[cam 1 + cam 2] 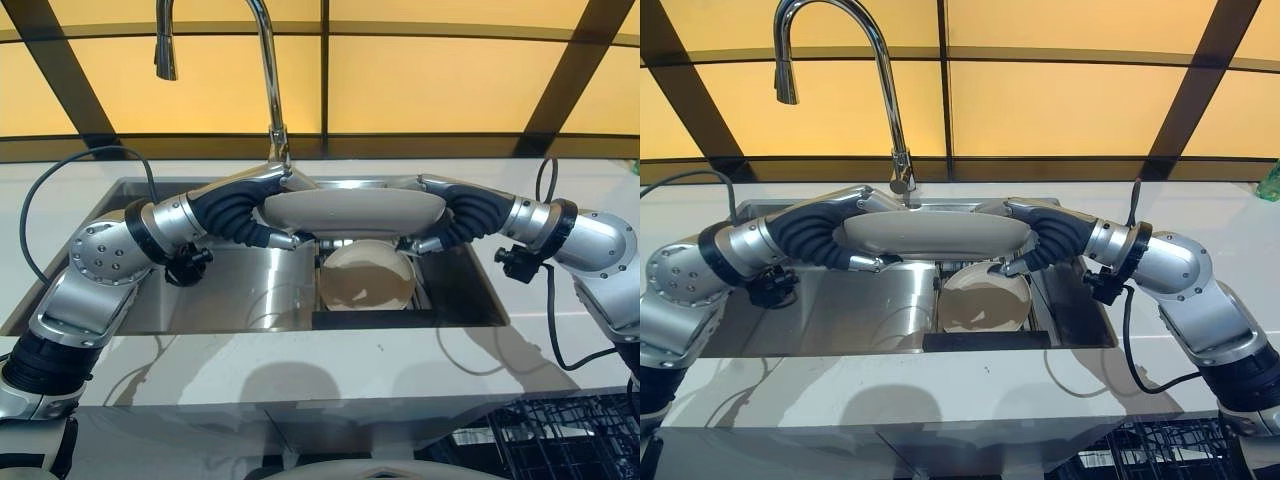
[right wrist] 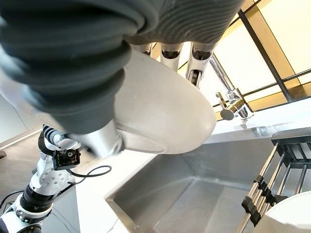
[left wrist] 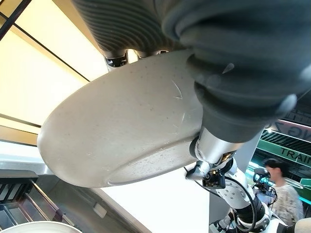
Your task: Pick up plates and place into dishwasher.
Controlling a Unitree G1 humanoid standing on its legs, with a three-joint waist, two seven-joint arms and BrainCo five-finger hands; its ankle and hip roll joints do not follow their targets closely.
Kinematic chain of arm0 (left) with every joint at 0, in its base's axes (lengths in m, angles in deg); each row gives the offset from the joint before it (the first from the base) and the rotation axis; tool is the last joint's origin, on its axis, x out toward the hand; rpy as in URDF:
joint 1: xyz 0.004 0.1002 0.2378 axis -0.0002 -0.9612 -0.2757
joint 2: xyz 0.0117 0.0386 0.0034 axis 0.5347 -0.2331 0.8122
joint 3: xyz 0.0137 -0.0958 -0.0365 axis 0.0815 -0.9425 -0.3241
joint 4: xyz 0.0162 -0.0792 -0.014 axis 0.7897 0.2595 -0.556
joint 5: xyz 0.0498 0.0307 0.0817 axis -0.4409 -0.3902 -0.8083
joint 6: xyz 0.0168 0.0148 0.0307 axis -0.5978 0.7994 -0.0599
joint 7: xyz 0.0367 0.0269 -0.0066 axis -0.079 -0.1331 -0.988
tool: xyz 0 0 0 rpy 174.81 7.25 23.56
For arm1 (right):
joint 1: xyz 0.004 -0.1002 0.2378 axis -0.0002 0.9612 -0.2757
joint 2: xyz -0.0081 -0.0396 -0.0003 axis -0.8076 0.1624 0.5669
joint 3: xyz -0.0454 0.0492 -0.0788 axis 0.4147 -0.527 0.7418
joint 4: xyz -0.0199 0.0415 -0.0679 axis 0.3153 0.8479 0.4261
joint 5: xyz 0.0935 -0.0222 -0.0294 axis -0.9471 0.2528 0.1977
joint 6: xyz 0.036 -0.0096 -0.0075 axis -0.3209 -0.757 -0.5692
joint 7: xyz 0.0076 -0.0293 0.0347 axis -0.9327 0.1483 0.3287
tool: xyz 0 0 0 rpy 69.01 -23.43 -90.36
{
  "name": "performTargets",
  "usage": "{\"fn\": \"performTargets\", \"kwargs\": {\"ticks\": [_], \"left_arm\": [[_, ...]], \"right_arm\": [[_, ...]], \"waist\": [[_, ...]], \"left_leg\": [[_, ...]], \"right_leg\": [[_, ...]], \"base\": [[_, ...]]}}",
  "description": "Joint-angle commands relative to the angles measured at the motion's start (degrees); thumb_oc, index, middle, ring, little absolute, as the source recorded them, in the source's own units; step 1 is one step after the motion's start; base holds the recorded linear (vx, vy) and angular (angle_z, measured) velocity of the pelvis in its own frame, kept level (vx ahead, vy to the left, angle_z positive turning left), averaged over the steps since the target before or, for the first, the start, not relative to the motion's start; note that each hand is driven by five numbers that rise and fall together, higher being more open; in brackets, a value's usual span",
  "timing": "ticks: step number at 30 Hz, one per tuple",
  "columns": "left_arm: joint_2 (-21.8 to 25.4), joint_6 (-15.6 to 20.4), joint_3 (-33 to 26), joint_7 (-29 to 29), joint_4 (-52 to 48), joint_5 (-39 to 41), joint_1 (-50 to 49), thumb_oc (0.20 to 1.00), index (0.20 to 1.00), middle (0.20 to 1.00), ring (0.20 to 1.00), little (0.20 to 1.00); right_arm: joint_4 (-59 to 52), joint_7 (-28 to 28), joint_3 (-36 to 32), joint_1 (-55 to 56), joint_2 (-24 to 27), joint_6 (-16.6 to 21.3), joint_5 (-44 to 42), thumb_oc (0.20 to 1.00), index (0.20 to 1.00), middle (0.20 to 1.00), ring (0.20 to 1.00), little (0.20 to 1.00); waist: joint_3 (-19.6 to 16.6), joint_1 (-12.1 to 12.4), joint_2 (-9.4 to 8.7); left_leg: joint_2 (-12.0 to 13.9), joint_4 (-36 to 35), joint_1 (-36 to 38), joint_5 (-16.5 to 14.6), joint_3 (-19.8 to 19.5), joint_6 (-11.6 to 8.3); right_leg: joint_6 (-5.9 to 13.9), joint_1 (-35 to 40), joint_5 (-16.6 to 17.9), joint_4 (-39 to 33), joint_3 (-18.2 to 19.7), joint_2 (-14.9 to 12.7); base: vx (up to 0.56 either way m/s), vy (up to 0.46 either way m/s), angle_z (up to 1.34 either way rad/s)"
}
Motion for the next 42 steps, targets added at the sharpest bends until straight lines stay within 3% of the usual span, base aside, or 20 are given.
{"fn": "performTargets", "kwargs": {"ticks": [1,18,21,23,24,25,33,37,42], "left_arm": [[-0.9,2.1,-3.7,1.2,-1.5,3.4,0.3,0.2,0.2,0.2,0.2,0.2],[-6.5,0.2,-1.8,2.5,-1.2,2.8,2.4,0.2,0.2,0.2,0.2,0.2],[-7.8,-0.5,-1.5,3.8,-0.3,3.2,2.2,0.2,0.2,0.2,0.2,0.2],[-11.6,-1.0,-1.2,4.8,0.7,2.1,0.9,0.2,0.2,0.2,0.2,0.2],[-12.2,-1.4,-1.1,5.4,0.7,1.8,0.7,0.485,0.485,0.485,0.485,0.485],[-13.6,-1.9,-0.9,6.7,0.9,0.5,0.3,1.0,1.0,1.0,1.0,1.0],[-18.0,-3.0,-4.3,18.2,2.5,6.3,-3.7,1.0,1.0,1.0,1.0,1.0],[-21.1,-1.3,-6.5,24.3,3.9,6.6,-6.0,1.0,1.0,1.0,1.0,1.0],[-20.9,2.1,-10.1,29.8,3.9,5.7,-7.8,1.0,1.0,1.0,1.0,1.0]], "right_arm": [[-1.1,-4.7,-0.8,-2.2,-2.1,2.3,-2.4,0.2,0.2,0.2,0.2,0.2],[-1.6,-12.1,-1.6,-3.5,-9.3,6.3,-3.9,0.2,0.2,0.2,0.2,0.2],[-1.0,-15.8,-2.3,-3.2,-11.8,8.4,-7.3,0.2,0.2,0.2,0.2,0.2],[-0.8,-16.4,-2.9,-1.7,-17.2,10.9,-6.7,0.2,0.2,0.2,0.2,0.2],[-0.9,-16.7,-2.9,-1.4,-17.9,11.0,-6.4,0.2,0.2,0.2,0.2,0.2],[-0.9,-17.8,-2.6,-1.0,-19.4,11.6,-5.2,0.2,0.2,0.2,0.2,0.2],[-0.2,-20.9,-5.4,3.1,-22.1,14.2,-5.2,0.2,0.2,0.2,0.2,0.2],[-0.2,-19.9,-6.6,4.8,-23.4,14.4,-4.5,0.2,0.2,0.2,0.2,0.2],[-0.1,-19.9,-8.7,6.2,-22.6,14.2,-5.2,0.2,0.2,0.2,0.2,0.2]], "waist": [[-2.4,1.4,-0.34],[-2.3,0.8,0.05],[-2.2,0.9,0.07],[-2.0,0.9,0.34],[-2.0,0.9,0.37],[-1.9,1.0,0.51],[-2.0,0.8,0.6],[-1.9,0.6,0.49],[-2.2,0.7,0.24]], "left_leg": [[1.0,0.7,6.5,-8.5,-0.6,0.48],[1.2,0.8,6.7,-8.8,0.1,0.61],[1.2,0.8,6.9,-8.9,0.1,0.66],[1.2,0.9,6.9,-9.0,-0.1,0.81],[1.2,0.9,6.9,-9.1,-0.1,0.83],[1.2,0.9,6.9,-9.1,-0.2,0.91],[1.5,1.0,6.8,-9.0,0.4,0.8],[1.8,1.0,6.9,-8.9,0.7,0.72],[2.1,0.9,6.7,-8.7,0.8,0.46]], "right_leg": [[-0.26,-7.2,7.2,0.5,2.1,0.3],[-0.32,-7.5,7.4,0.3,3.2,0.5],[-0.35,-7.5,7.3,0.3,3.3,0.6],[-0.43,-7.6,7.2,0.3,3.5,0.6],[-0.44,-7.6,7.2,0.3,3.5,0.6],[-0.46,-7.5,7.2,0.3,3.5,0.6],[-0.54,-7.8,7.0,0.4,3.2,0.7],[-0.81,-7.8,6.9,0.4,3.1,0.8],[-0.95,-7.9,6.9,0.4,2.7,0.8]], "base": [[0.0,0.0,0.0],[0.0,0.0,0.0],[0.0,0.0,0.0],[0.0,0.0,0.0],[0.0,0.0,0.0],[0.0,0.0,0.0],[0.0,0.0,0.0],[0.0,0.0,0.0],[0.0,0.0,0.0]]}}
